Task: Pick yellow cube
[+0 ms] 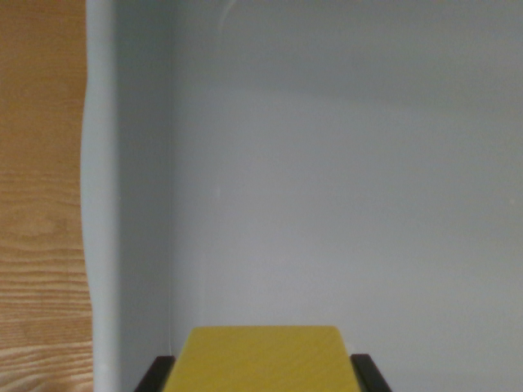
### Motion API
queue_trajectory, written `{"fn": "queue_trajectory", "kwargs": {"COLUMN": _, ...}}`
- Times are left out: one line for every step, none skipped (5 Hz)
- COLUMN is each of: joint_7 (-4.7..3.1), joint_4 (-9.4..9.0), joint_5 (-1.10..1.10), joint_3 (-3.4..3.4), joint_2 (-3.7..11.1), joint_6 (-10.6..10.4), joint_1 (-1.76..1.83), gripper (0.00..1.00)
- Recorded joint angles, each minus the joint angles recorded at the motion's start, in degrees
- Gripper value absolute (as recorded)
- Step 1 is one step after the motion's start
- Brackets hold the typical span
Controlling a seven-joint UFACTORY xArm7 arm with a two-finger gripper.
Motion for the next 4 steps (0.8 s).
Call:
{"fn": "queue_trajectory", "kwargs": {"joint_7": 0.00, "joint_4": 0.00, "joint_5": 0.00, "joint_3": 0.00, "joint_2": 0.00, "joint_6": 0.00, "joint_1": 0.00, "gripper": 1.00}}
{"fn": "queue_trajectory", "kwargs": {"joint_7": -0.02, "joint_4": 0.79, "joint_5": 0.11, "joint_3": 0.02, "joint_2": -0.53, "joint_6": 1.31, "joint_1": -0.04, "gripper": 1.00}}
{"fn": "queue_trajectory", "kwargs": {"joint_7": -0.02, "joint_4": 0.79, "joint_5": 0.11, "joint_3": 0.02, "joint_2": -0.53, "joint_6": 1.31, "joint_1": -0.04, "gripper": 1.00}}
{"fn": "queue_trajectory", "kwargs": {"joint_7": -0.03, "joint_4": 1.44, "joint_5": 0.19, "joint_3": 0.04, "joint_2": -0.98, "joint_6": 2.40, "joint_1": -0.08, "gripper": 1.00}}
